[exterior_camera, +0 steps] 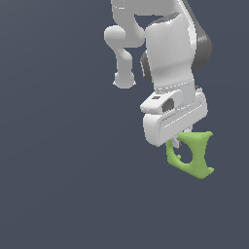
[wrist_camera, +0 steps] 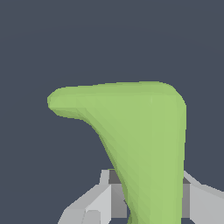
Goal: Pick up the object and move it to a goal position.
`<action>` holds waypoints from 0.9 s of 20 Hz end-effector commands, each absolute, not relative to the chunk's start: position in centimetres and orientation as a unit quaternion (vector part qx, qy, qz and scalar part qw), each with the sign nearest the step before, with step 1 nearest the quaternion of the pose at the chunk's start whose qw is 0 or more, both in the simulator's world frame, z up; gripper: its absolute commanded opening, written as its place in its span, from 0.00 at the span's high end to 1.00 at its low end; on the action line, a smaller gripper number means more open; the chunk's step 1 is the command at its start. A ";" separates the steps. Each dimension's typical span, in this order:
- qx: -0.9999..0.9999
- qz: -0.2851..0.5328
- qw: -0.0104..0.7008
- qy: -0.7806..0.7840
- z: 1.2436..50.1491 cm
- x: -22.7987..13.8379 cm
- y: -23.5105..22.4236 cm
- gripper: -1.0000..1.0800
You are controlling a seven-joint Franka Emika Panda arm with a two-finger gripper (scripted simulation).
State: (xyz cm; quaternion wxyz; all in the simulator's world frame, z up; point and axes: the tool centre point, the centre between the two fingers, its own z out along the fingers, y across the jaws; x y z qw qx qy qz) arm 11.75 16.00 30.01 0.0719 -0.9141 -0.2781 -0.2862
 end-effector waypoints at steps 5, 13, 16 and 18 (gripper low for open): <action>-0.878 -0.347 0.088 -0.318 35.6 12.2 18.1 1.00; -0.838 -0.402 0.104 -0.354 41.0 11.7 20.0 1.00; -0.827 -0.415 0.109 -0.363 42.3 11.4 20.4 1.00; -0.821 -0.422 0.111 -0.367 43.0 11.3 20.6 1.00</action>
